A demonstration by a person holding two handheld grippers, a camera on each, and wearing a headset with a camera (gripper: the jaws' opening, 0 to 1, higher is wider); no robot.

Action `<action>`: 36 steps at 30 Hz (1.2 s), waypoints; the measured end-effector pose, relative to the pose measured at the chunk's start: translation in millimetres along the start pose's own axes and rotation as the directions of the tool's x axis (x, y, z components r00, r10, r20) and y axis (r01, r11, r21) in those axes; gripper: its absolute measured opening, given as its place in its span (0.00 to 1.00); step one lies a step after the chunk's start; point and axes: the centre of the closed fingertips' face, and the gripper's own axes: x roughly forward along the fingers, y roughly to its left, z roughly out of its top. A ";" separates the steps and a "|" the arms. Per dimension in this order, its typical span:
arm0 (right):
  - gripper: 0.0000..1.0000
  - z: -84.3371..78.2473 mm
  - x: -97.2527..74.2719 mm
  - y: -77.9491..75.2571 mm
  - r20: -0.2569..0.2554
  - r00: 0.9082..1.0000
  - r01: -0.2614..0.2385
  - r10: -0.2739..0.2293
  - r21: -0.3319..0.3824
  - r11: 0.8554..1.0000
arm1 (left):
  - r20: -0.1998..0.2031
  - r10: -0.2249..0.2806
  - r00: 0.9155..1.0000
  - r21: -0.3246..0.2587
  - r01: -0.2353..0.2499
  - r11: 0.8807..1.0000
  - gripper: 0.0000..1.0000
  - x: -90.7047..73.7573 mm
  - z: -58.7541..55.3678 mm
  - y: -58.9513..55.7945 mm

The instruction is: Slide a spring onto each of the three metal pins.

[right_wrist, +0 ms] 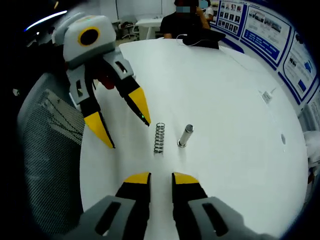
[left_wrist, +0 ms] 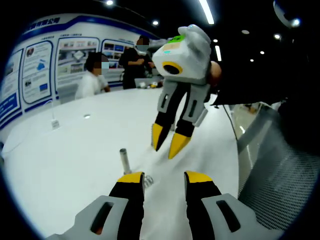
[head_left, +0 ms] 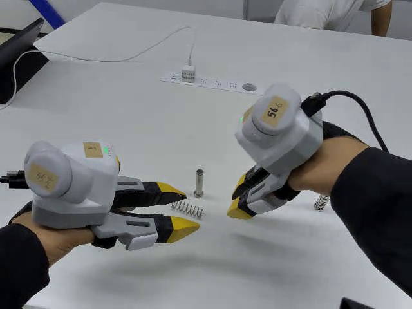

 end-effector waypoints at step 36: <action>0.15 20.2 52.3 4.9 0.014 1.000 -0.013 0.013 0.018 1.000 | -0.002 0.000 1.000 -0.004 0.000 1.000 0.32 0.5 -1.4 -0.9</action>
